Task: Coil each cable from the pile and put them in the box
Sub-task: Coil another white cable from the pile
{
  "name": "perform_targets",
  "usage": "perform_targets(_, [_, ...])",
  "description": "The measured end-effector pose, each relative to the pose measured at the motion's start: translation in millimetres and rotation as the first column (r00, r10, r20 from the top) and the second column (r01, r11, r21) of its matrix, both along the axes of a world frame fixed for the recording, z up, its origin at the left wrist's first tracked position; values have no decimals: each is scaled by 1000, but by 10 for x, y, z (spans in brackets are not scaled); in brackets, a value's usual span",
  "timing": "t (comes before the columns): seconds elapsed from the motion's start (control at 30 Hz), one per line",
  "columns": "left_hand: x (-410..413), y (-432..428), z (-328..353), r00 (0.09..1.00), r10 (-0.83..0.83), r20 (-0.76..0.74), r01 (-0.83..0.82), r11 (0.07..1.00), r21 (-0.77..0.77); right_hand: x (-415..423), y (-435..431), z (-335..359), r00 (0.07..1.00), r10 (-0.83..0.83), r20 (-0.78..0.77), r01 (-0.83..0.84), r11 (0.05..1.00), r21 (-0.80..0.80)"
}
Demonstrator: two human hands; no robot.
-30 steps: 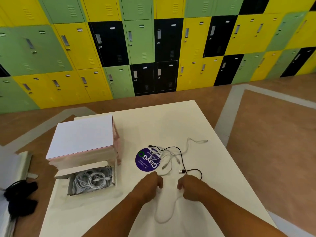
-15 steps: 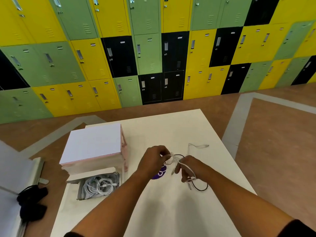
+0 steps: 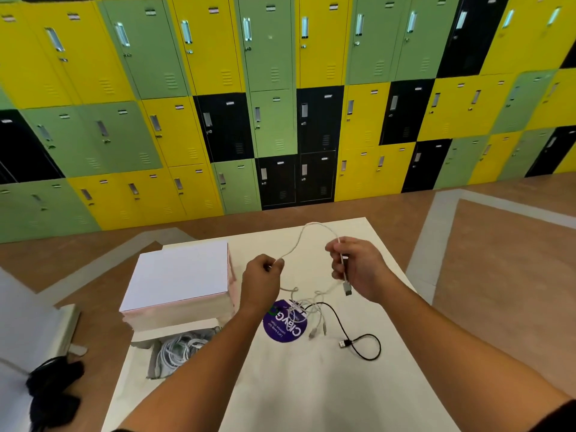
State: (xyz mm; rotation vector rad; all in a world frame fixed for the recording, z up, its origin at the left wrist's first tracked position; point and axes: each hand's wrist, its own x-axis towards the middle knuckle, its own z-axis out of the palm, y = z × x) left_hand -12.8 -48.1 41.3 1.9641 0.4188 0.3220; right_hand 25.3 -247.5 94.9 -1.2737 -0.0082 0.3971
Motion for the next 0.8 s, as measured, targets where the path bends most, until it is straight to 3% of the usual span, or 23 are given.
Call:
perform_targets(0.13, [-47,87,-88,986,-119,-115,126,990,55,61,159,401,990,-87,112,70,986,149])
perform_targets(0.37, [-83,-46,54,948,-307,-88,310,950,22,-55,458,1127,957,14,289,-115,935,336])
perform_targets(0.5, [-155,-49,72,855,-481,-193,497,866,45,-126,543,1487,931,-11,365,-178,860,479])
perform_targets(0.6, [-213,-61,20,845,-491,-214,516,852,84,-104,503,1625,901,-9,434,-214,860,462])
perform_targets(0.7, [-224,-75,24,769,-597,-226,614,789,3,-64,457,1553,903,-13,430,-177,900,399])
perform_targets(0.8, [-243,-109,72,701,-685,-196,638,726,-257,-26,439,1375,920,-30,390,-109,939,327])
